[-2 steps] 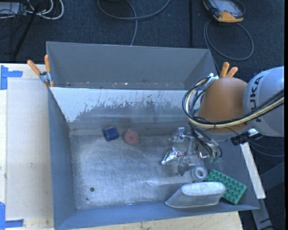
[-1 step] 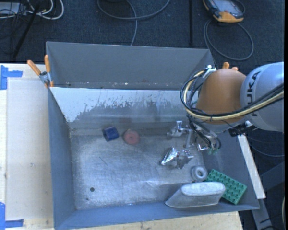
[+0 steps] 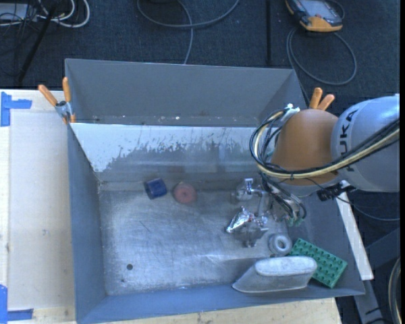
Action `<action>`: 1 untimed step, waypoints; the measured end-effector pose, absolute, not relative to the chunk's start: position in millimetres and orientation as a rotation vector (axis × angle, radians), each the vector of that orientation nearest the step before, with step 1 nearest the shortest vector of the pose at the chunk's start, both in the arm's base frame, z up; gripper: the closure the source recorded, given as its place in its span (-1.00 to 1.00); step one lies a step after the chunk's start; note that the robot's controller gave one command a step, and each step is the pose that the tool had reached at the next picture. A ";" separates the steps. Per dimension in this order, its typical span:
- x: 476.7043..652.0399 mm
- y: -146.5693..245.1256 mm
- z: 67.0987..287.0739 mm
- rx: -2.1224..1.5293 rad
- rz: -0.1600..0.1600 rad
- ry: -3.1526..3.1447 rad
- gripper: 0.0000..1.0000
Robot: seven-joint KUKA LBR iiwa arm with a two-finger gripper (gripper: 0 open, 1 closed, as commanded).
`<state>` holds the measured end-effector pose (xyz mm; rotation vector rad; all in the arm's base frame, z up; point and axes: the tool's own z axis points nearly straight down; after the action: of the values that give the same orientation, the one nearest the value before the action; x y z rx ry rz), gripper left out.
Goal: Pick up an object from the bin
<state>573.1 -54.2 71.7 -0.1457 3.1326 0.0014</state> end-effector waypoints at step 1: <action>574.3 -53.8 73.2 -0.141 0.001 3.136 -1.00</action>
Offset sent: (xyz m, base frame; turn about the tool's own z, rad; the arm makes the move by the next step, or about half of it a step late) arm 0.0000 0.0000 0.0000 0.0000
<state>574.3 -53.8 73.2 -0.1412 3.1356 0.0014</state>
